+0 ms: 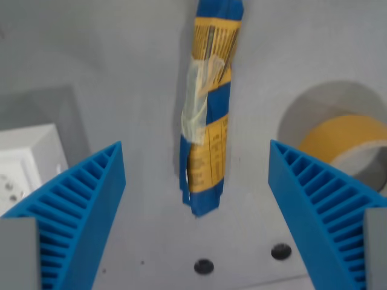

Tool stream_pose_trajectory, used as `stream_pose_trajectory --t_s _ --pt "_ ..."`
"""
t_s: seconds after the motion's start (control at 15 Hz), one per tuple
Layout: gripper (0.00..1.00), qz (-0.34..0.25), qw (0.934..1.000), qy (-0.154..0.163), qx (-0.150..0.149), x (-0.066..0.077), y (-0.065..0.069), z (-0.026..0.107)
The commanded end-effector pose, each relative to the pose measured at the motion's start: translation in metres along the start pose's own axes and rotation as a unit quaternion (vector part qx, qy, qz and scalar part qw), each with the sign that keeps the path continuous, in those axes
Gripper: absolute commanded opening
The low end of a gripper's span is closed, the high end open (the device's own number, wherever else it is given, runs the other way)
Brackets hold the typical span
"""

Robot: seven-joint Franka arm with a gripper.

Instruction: Pick up the blue bag

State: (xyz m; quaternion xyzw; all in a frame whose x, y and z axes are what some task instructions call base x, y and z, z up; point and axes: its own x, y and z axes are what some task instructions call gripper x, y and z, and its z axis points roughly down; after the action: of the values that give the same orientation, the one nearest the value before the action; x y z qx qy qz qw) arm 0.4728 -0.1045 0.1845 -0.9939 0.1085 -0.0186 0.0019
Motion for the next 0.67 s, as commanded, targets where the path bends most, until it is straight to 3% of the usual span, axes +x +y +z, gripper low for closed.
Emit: stream_pose_trajectory --t_s 0.07,0.67 --pt "1.0 0.062 0.9974 0.032 0.018 0.004 0.004 0.014" --pt "1.0 0.053 0.9975 0.043 0.019 -0.019 0.01 0.008"
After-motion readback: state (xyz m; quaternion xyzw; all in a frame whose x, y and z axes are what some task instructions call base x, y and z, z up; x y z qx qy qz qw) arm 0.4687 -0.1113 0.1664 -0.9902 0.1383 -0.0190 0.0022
